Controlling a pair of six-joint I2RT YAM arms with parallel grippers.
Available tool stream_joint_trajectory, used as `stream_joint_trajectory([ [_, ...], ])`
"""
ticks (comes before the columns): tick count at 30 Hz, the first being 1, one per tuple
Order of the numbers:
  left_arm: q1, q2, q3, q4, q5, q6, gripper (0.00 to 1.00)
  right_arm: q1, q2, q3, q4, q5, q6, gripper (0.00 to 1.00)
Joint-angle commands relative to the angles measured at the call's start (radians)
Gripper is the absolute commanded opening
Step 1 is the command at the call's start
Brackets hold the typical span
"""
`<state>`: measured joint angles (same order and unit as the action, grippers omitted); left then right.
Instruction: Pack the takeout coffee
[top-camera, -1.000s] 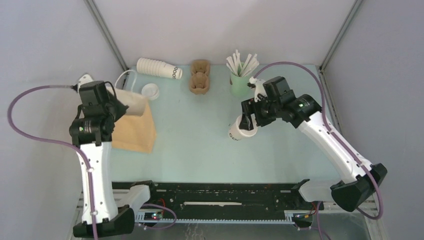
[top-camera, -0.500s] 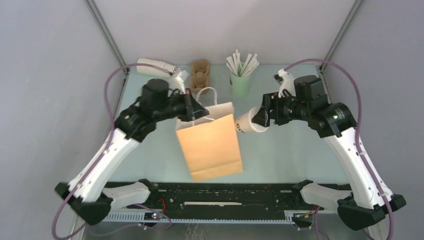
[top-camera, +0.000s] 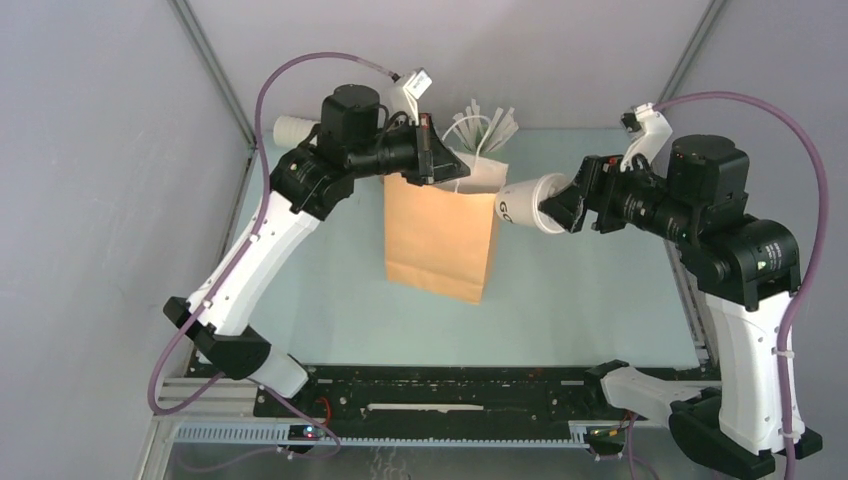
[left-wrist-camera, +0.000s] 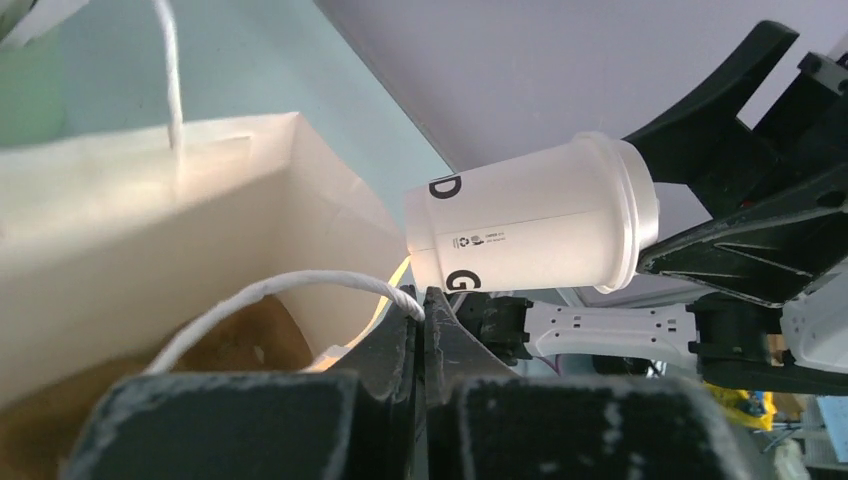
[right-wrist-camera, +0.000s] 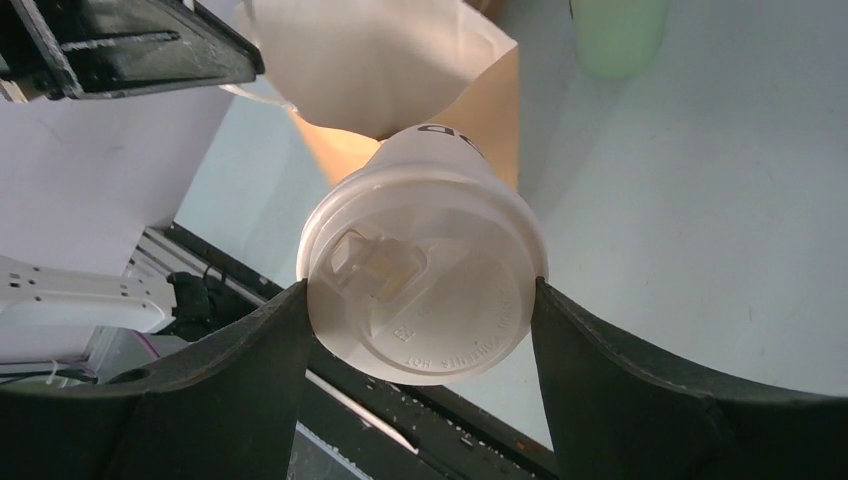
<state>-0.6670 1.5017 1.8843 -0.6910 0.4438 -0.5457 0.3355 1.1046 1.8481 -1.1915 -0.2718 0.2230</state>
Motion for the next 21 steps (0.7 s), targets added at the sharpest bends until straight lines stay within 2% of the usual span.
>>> stream_joint_trajectory([
  [1,-0.016,0.039,0.101,-0.039,0.043,0.067,0.0,-0.003,0.053,0.084,-0.005,-0.019,0.03,0.59],
  [3,-0.019,0.016,0.061,-0.042,0.017,0.075,0.0,-0.004,0.073,0.115,-0.005,-0.014,0.045,0.56],
  [11,-0.02,-0.19,-0.406,0.09,-0.085,-0.015,0.0,0.06,0.142,0.186,-0.012,-0.012,0.096,0.54],
  [15,-0.021,-0.285,-0.542,0.123,-0.12,-0.079,0.01,0.103,0.16,0.196,-0.025,0.018,0.095,0.55],
  [16,-0.021,-0.297,-0.548,0.113,-0.119,-0.084,0.08,0.107,0.162,0.195,-0.027,0.02,0.092,0.55],
  [19,-0.021,-0.318,-0.482,0.029,-0.141,-0.072,0.47,0.108,0.163,0.196,-0.032,0.028,0.086,0.55],
  [21,-0.02,-0.329,-0.414,-0.038,-0.185,-0.042,0.66,0.108,0.161,0.202,-0.035,0.035,0.083,0.56],
])
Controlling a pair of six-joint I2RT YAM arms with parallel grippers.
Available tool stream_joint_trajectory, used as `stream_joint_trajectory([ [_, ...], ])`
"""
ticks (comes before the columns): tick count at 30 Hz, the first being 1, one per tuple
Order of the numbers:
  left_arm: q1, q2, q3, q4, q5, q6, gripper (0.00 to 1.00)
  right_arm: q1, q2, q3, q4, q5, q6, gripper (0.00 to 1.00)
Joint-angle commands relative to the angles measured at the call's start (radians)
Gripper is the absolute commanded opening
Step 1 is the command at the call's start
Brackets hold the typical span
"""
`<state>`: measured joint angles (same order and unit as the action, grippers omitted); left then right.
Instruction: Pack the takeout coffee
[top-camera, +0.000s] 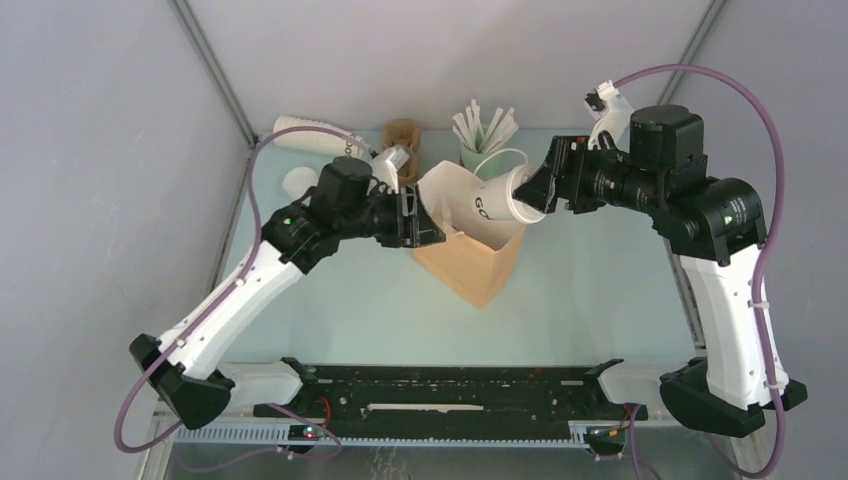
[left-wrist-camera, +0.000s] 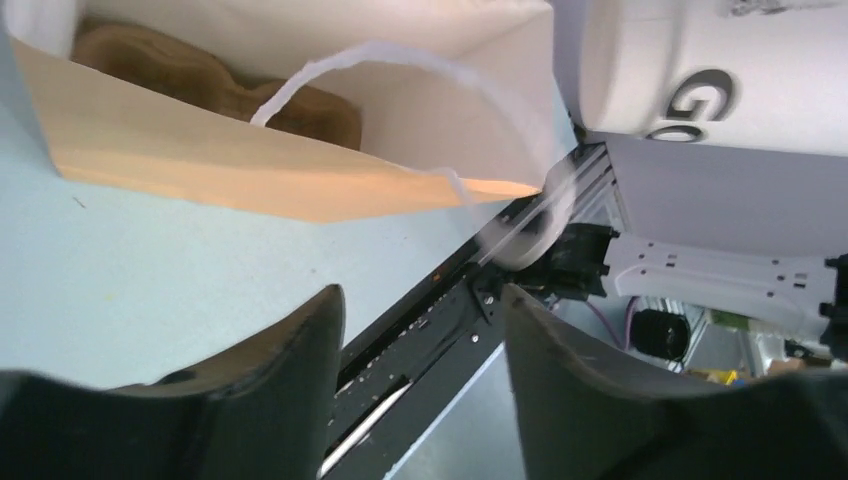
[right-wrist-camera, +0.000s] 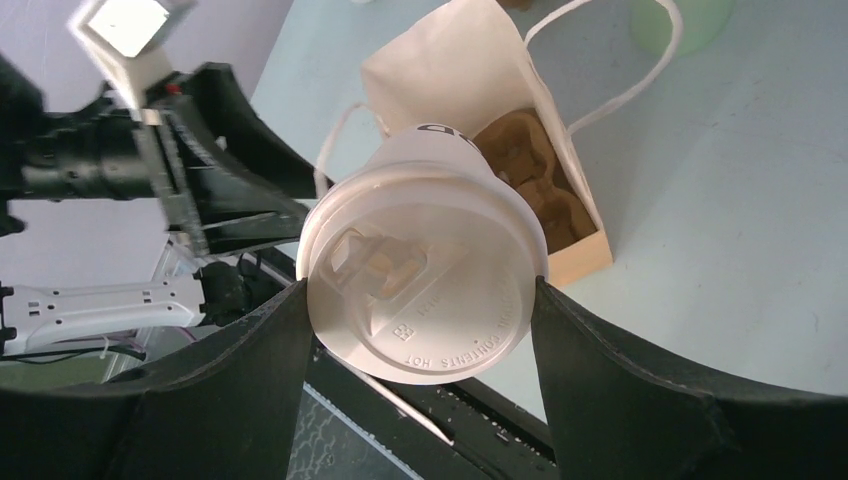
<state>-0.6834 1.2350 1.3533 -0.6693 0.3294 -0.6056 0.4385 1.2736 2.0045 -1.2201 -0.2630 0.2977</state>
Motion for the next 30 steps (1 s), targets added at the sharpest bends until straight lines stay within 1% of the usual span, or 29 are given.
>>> stream_joint_trajectory([
  [1,-0.003,-0.064,0.159,-0.1,-0.108,0.036,0.74,0.004,-0.008,0.048,-0.008,0.027,0.008,0.56],
  [4,0.014,-0.03,0.313,-0.252,-0.295,0.099,0.93,0.003,-0.007,0.056,-0.012,0.027,0.003,0.56],
  [5,0.034,-0.011,0.352,-0.286,-0.353,0.12,0.96,0.003,-0.008,0.056,-0.015,0.027,0.002,0.56],
  [7,0.094,0.047,0.416,-0.329,-0.402,0.143,0.98,0.0,-0.012,0.057,-0.023,0.027,-0.001,0.56],
  [10,0.177,0.168,0.531,-0.366,-0.385,0.165,0.98,-0.006,-0.017,0.073,-0.045,0.026,-0.009,0.56],
  [11,0.184,0.208,0.561,-0.361,-0.372,0.19,0.96,-0.008,-0.019,0.079,-0.054,0.026,-0.01,0.56],
  [13,0.186,0.291,0.62,-0.345,-0.341,0.238,0.89,-0.014,-0.024,0.085,-0.07,0.025,-0.015,0.56],
  [14,0.186,0.352,0.652,-0.345,-0.303,0.252,0.85,-0.017,-0.026,0.087,-0.076,0.023,-0.018,0.56],
  [16,0.182,0.422,0.701,-0.339,-0.289,0.257,0.77,-0.022,-0.03,0.091,-0.089,0.021,-0.022,0.56],
  [18,0.175,0.477,0.725,-0.322,-0.258,0.266,0.73,-0.025,-0.034,0.095,-0.098,0.022,-0.025,0.56],
  [21,0.145,0.521,0.736,-0.309,-0.246,0.282,0.72,-0.033,-0.041,0.096,-0.103,0.025,-0.025,0.56],
  [23,0.127,0.545,0.73,-0.311,-0.27,0.298,0.7,-0.036,-0.046,0.094,-0.104,0.03,-0.025,0.56],
  [26,0.117,0.575,0.732,-0.321,-0.284,0.313,0.64,-0.04,-0.051,0.093,-0.102,0.033,-0.025,0.56],
  [30,0.107,0.602,0.732,-0.314,-0.327,0.336,0.54,-0.044,-0.054,0.085,-0.099,0.033,-0.028,0.56],
])
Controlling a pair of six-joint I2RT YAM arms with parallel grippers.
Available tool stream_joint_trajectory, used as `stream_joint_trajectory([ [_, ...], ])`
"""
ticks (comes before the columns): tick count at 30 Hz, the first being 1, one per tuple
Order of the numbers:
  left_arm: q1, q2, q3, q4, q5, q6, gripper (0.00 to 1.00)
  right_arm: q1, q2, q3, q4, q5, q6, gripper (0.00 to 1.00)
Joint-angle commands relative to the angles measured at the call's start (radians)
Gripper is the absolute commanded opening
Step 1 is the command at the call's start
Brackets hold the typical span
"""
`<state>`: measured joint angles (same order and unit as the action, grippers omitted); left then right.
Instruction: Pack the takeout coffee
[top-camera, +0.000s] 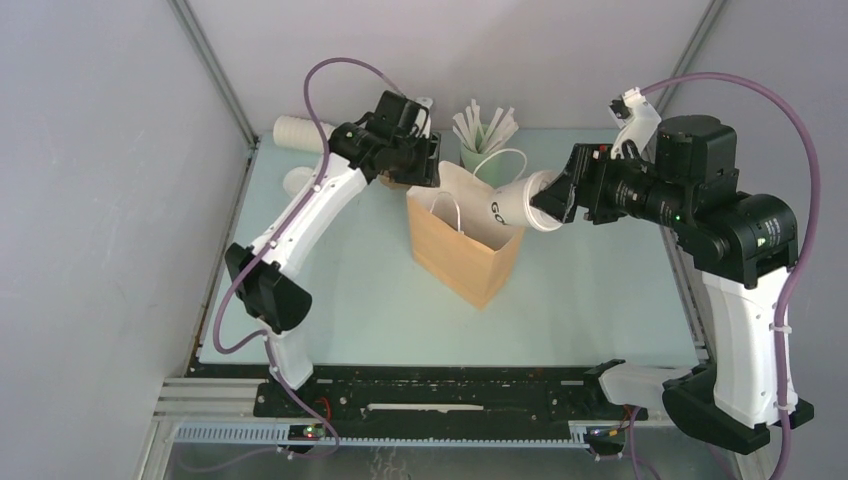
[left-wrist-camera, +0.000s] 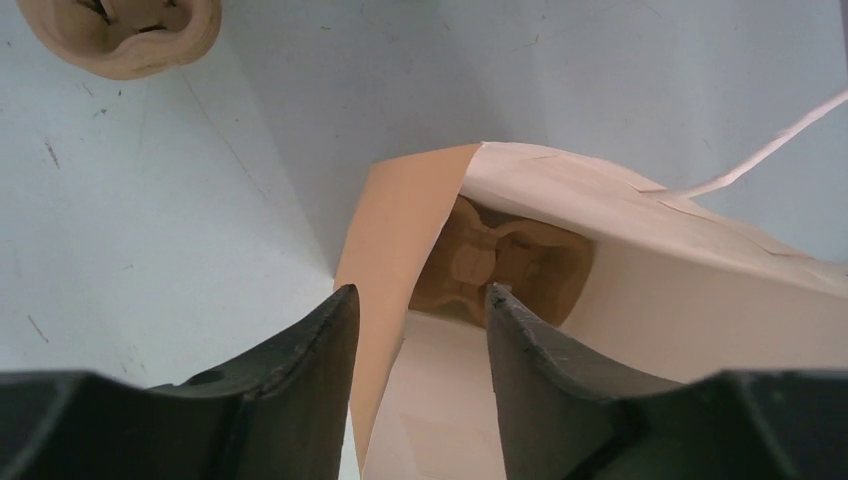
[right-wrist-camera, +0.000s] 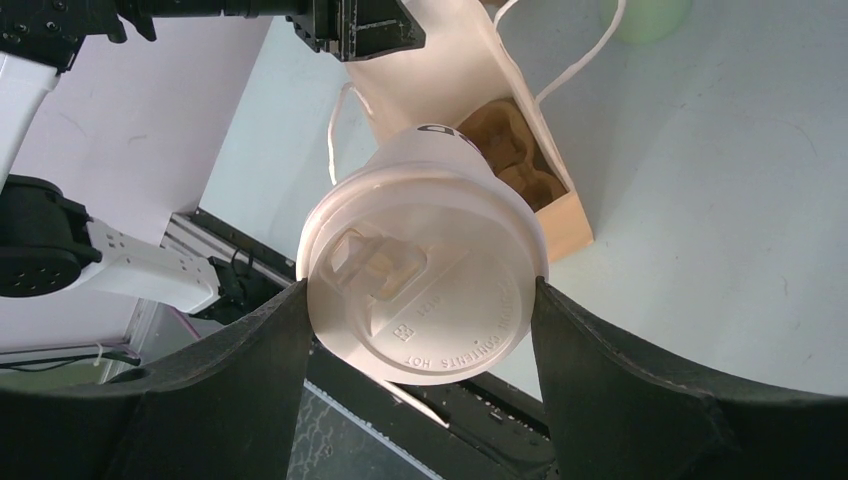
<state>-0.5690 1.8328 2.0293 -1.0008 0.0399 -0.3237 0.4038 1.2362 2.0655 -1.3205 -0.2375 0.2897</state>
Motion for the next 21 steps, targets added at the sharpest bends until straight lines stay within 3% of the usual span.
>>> stream_joint_trajectory([
  [1,-0.009,0.013,0.06,0.02,-0.037,0.058,0.52,-0.01,-0.016,0.024,0.0,0.007,-0.022,0.56],
  [12,-0.052,0.077,0.105,0.059,-0.095,0.083,0.33,-0.01,-0.011,0.008,0.0,-0.011,-0.032,0.56],
  [14,-0.052,0.085,0.116,0.063,-0.121,0.089,0.25,-0.01,-0.011,-0.005,0.004,-0.019,-0.035,0.56],
  [16,-0.056,0.082,0.12,0.064,-0.158,0.098,0.06,-0.01,-0.013,-0.022,0.005,-0.025,-0.043,0.55],
  [17,-0.06,0.074,0.114,0.067,-0.169,0.106,0.01,-0.009,-0.014,-0.03,0.009,-0.028,-0.049,0.55],
  [21,-0.089,-0.029,0.034,0.146,-0.209,0.157,0.0,0.004,-0.012,-0.052,0.025,-0.033,-0.07,0.53],
])
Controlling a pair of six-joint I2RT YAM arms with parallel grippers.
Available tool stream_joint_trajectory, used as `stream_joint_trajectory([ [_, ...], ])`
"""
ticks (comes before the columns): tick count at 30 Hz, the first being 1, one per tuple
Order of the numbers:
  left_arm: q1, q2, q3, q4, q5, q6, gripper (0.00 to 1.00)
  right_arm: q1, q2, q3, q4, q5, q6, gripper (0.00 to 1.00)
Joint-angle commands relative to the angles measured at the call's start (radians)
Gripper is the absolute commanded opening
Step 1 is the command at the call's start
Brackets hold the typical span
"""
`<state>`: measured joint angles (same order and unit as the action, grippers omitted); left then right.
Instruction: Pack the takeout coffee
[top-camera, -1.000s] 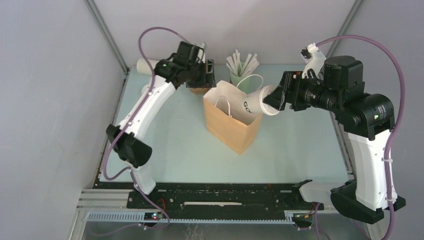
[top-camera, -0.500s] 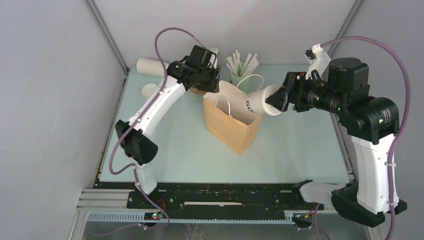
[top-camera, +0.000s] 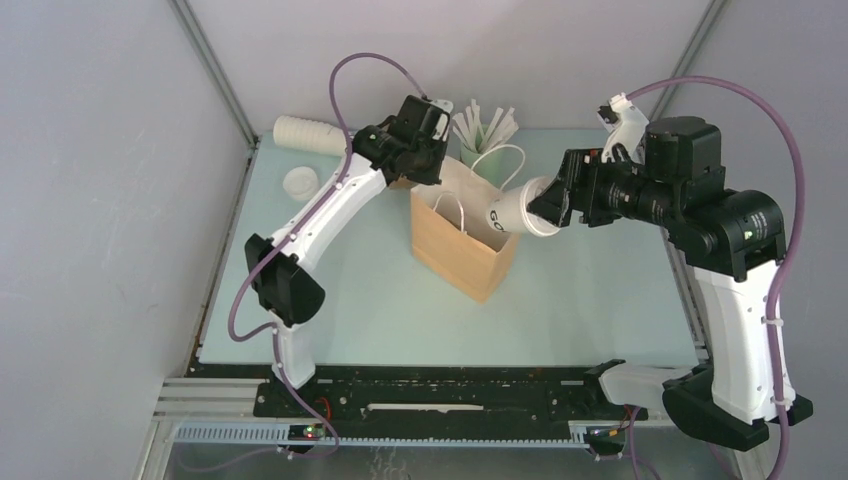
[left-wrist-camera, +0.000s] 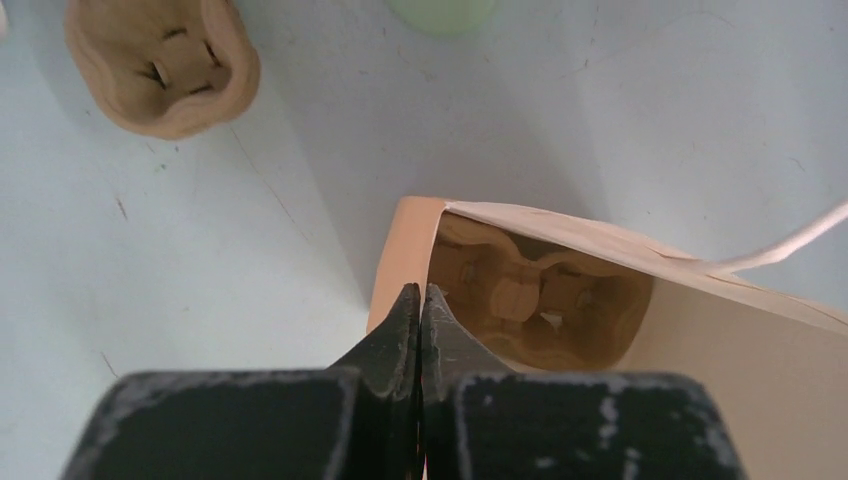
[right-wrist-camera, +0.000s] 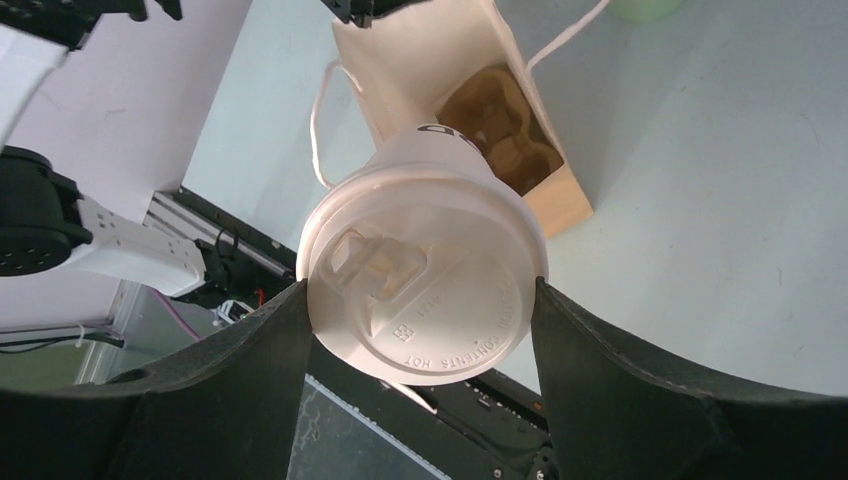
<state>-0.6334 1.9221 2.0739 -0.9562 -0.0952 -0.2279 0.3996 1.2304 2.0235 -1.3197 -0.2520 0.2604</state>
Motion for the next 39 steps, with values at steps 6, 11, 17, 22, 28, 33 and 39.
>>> stream_joint_trajectory([
  [6,-0.072,-0.422,-0.407,0.396,-0.143,0.021,0.0,0.158,-0.009,-0.017,0.086,0.046,-0.109,0.52],
  [11,-0.135,-0.663,-0.78,0.651,-0.219,-0.045,0.0,0.34,-0.028,-0.065,0.15,0.201,-0.209,0.51],
  [17,-0.208,-0.879,-1.14,0.948,-0.333,-0.111,0.0,0.588,-0.025,-0.17,0.207,0.387,-0.351,0.5],
  [22,-0.234,-0.96,-1.268,1.035,-0.364,-0.15,0.0,0.778,0.011,-0.202,0.215,0.555,-0.404,0.5],
  [28,-0.259,-1.024,-1.367,1.08,-0.399,-0.207,0.0,0.924,0.043,-0.269,0.229,0.714,-0.449,0.48],
  [33,-0.279,-1.04,-1.389,1.076,-0.403,-0.231,0.0,0.983,0.079,-0.328,0.236,0.803,-0.512,0.47],
  [39,-0.286,-1.024,-1.35,1.009,-0.4,-0.265,0.0,1.011,0.105,-0.419,0.25,0.821,-0.56,0.47],
])
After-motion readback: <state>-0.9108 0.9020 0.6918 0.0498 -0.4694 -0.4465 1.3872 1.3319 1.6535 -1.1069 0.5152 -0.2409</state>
